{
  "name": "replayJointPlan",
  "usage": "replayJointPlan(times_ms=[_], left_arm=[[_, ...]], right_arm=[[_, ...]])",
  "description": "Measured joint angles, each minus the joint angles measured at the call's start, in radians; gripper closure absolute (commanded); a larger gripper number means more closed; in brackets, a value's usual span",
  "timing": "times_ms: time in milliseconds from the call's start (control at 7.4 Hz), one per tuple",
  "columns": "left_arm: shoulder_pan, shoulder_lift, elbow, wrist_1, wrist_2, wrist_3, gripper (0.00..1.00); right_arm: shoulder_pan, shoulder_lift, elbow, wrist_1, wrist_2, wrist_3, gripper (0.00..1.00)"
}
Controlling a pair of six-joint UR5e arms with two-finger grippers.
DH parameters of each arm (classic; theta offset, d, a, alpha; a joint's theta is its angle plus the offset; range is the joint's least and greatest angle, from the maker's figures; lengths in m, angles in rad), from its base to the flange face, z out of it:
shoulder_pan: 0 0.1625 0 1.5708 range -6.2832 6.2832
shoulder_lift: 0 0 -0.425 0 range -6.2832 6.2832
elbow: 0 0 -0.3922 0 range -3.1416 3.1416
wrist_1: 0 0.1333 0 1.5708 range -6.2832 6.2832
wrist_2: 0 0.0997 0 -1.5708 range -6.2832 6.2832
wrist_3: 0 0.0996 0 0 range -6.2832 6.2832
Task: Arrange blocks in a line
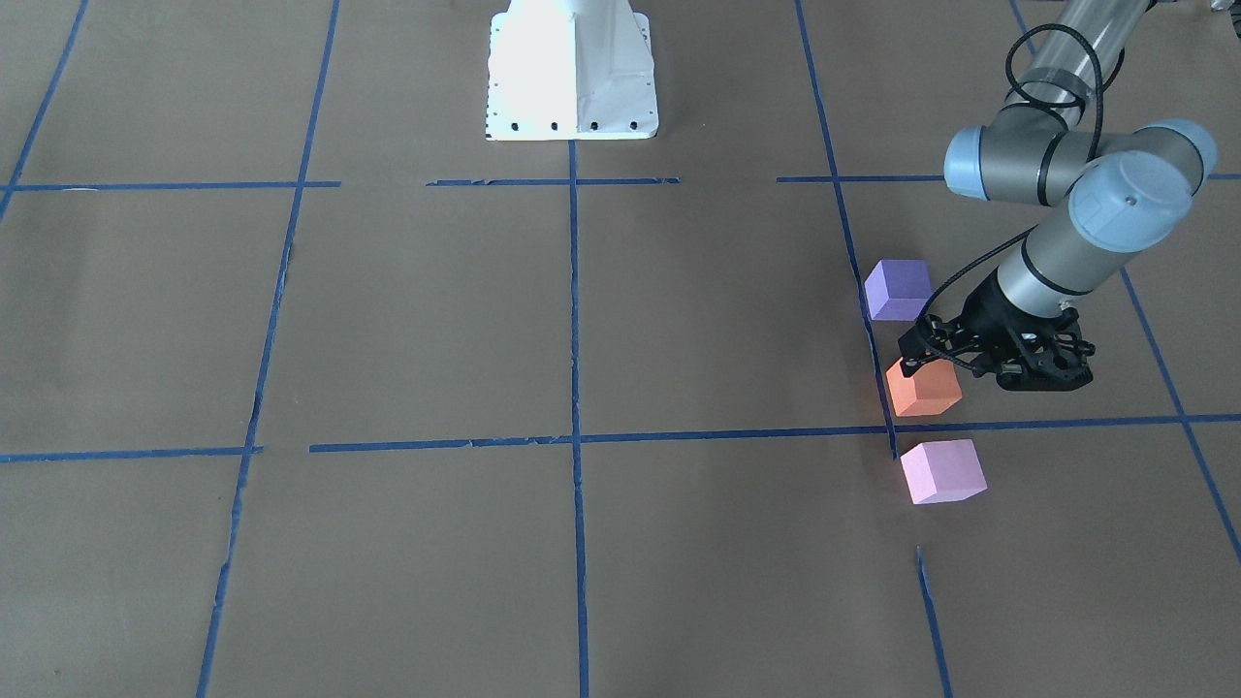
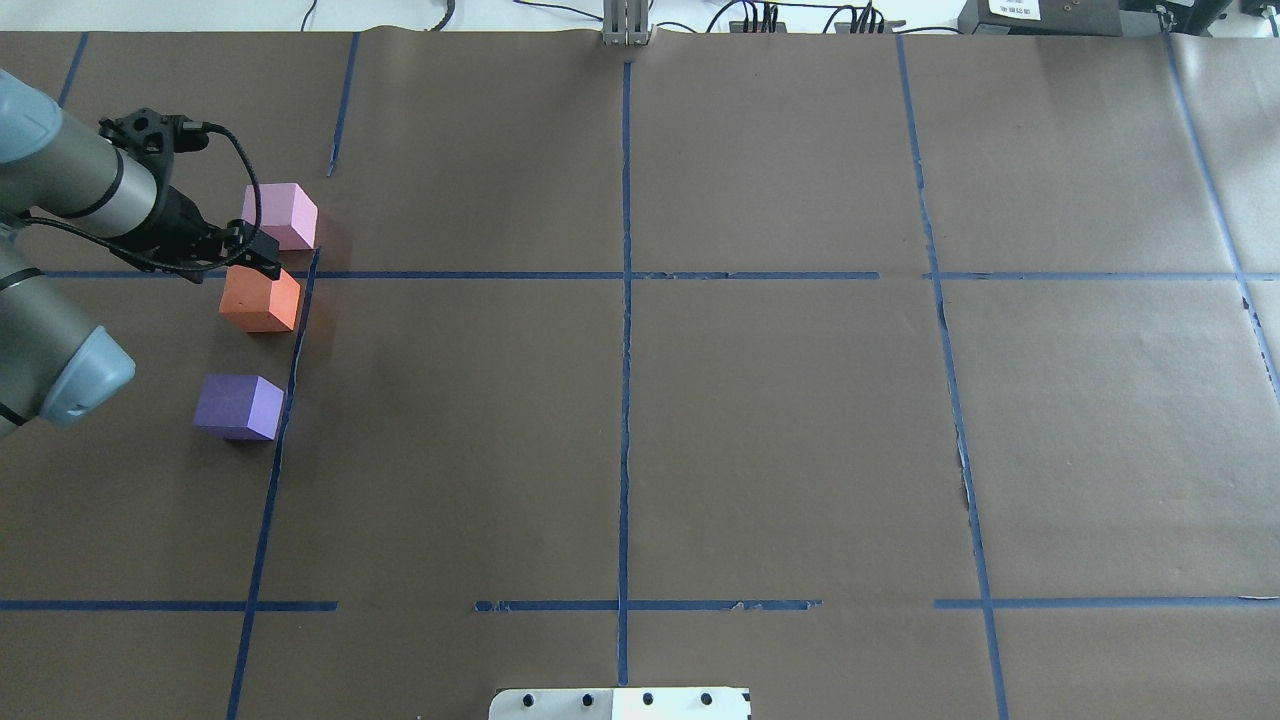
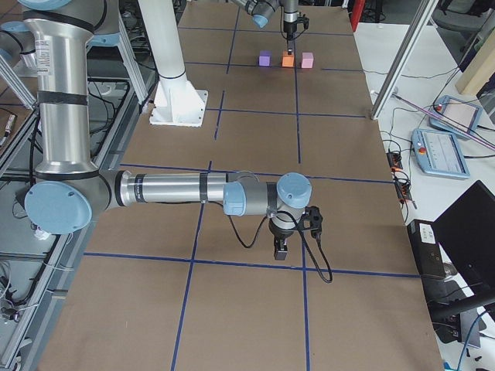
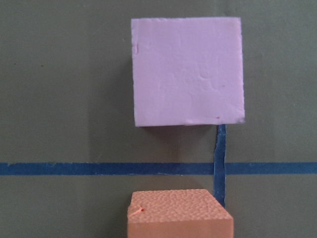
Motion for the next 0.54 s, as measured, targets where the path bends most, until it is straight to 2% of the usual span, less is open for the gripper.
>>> replayJointPlan(times_ms=[270,405,541], left_arm=[[-0.08,0.054,-0.149,0.113,-0.009,0.006,0.0],[-0.121,0.065,-0.175,0.143,-0.019,0.046,0.0],[-0.179,0.077,-0.165,0.172,-0.043,0.162,0.0]], right_arm=[[0.0,0.0,0.0,0.0,0.0,0.0,0.0],[0.0,0.0,0.0,0.0,0.0,0.0,0.0],[0.0,0.0,0.0,0.0,0.0,0.0,0.0]])
